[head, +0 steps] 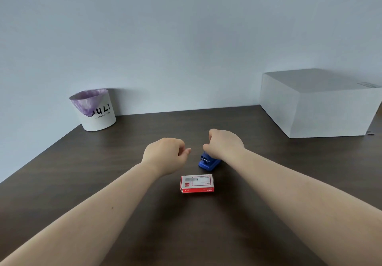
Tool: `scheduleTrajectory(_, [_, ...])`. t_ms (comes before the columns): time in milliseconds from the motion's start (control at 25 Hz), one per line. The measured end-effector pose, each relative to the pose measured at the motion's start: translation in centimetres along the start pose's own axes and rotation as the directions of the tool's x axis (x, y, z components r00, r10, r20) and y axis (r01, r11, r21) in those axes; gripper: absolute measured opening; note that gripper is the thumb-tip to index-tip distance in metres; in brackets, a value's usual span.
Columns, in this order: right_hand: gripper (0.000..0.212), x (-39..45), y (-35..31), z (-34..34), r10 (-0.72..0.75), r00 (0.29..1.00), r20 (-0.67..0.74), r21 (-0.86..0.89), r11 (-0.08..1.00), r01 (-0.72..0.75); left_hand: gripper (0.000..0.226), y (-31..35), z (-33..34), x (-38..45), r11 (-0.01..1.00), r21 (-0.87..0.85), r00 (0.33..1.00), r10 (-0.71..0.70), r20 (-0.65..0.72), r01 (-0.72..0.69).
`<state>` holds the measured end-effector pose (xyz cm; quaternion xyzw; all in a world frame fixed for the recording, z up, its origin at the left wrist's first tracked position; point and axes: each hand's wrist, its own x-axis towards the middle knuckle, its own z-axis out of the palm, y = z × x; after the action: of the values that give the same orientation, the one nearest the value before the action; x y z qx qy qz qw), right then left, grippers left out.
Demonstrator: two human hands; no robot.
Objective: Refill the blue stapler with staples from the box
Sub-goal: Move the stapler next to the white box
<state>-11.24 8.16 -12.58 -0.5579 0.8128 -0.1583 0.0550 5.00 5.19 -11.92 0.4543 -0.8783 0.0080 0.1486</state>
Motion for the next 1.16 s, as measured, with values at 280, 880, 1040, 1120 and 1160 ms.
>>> scheduleTrajectory(280, [0.017, 2.5, 3.6, 0.1, -0.019, 0.981, -0.191, 0.036, 0.999, 0.027, 0.025, 0.4, 3.4, 6.3, 0.989, -0.069, 0.991, -0.123, 0.055, 0.127])
scheduleTrajectory(880, [0.02, 14.4, 11.3, -1.2, 0.03, 0.946, -0.324, -0.192, 0.977, -0.096, 0.035, 3.8, 11.2, 22.0, 0.975, -0.208, 0.978, 0.114, 0.174, -0.077])
scheduleTrajectory(1040, [0.013, 17.2, 14.0, -1.8, 0.09, 0.93, -0.357, -0.151, 0.977, -0.152, 0.035, 4.3, 12.2, 24.1, 0.966, -0.235, 0.983, 0.141, 0.117, -0.111])
scheduleTrajectory(1120, [0.008, 19.5, 15.6, -1.3, 0.108, 0.914, -0.39, -0.128, 0.977, -0.17, 0.035, 4.4, 12.7, 24.6, 0.963, -0.239, 0.985, 0.15, 0.081, -0.127])
scheduleTrajectory(1160, [0.013, 20.6, 16.3, -0.9, 0.116, 0.904, -0.411, -0.137, 0.973, -0.187, 0.035, 4.5, 12.9, 24.8, 0.962, -0.239, 0.986, 0.153, 0.066, -0.133])
